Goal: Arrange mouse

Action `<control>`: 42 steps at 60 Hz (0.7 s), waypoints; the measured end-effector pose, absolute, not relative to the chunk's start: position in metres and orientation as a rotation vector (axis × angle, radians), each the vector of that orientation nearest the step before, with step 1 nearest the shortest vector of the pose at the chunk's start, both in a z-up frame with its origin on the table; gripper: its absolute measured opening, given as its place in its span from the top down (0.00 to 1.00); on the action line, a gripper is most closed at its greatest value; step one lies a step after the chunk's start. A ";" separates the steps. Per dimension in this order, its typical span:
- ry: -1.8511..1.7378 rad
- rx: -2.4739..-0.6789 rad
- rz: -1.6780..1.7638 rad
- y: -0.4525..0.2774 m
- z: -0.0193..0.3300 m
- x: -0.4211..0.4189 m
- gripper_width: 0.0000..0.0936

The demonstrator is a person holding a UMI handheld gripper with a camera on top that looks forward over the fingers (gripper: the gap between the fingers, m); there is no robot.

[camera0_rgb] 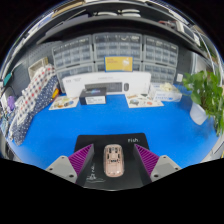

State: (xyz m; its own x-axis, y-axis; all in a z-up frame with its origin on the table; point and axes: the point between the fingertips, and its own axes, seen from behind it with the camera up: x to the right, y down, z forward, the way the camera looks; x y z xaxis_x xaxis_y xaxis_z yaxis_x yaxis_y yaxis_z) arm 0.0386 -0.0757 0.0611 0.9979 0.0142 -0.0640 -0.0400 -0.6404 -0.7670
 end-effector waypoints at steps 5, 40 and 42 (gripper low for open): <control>0.010 -2.221 0.084 -0.093 0.099 0.036 0.15; -0.045 -2.089 0.077 -0.234 0.193 0.073 0.14; -0.041 -2.087 0.067 -0.239 0.194 0.078 0.14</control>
